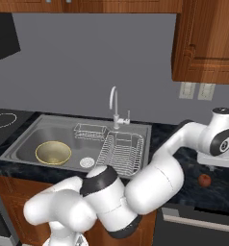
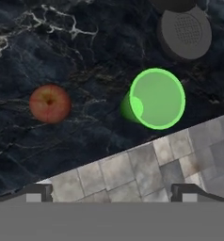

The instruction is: Remove the apple and pear from the sink. Then move the bowl and cup from the counter to the sink for washing.

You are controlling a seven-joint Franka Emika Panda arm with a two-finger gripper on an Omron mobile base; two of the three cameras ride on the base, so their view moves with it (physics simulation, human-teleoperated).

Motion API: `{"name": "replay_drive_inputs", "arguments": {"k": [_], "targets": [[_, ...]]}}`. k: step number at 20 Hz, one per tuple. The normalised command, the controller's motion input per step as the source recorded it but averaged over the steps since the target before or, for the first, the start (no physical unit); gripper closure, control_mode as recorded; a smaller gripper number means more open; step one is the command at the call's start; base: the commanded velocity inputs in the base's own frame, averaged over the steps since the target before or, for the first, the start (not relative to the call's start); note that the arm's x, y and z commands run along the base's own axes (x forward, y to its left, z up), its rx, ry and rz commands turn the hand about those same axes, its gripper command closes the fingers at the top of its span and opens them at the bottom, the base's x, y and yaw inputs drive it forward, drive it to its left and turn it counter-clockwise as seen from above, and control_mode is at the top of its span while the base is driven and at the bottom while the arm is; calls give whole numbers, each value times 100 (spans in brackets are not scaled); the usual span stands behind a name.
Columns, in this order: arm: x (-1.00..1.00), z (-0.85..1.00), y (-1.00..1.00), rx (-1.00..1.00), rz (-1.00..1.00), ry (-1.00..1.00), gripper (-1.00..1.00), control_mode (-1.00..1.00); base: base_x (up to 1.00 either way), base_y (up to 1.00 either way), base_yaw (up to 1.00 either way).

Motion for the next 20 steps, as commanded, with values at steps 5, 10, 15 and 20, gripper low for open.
{"name": "replay_drive_inputs", "arguments": {"k": [5, 10, 15, 20], "targets": [[3, -11, -5, 3, 2, 3, -100, -100, 0, 0, 0], [3, -11, -8, 5, 3, 1, -100, -100, 0, 0, 0], [6, -13, -7, 4, 5, 0, -100, -100, 0, 0, 0], [12, -12, -6, 1, 6, 0, -100, -100, 0, 0, 0]]}}
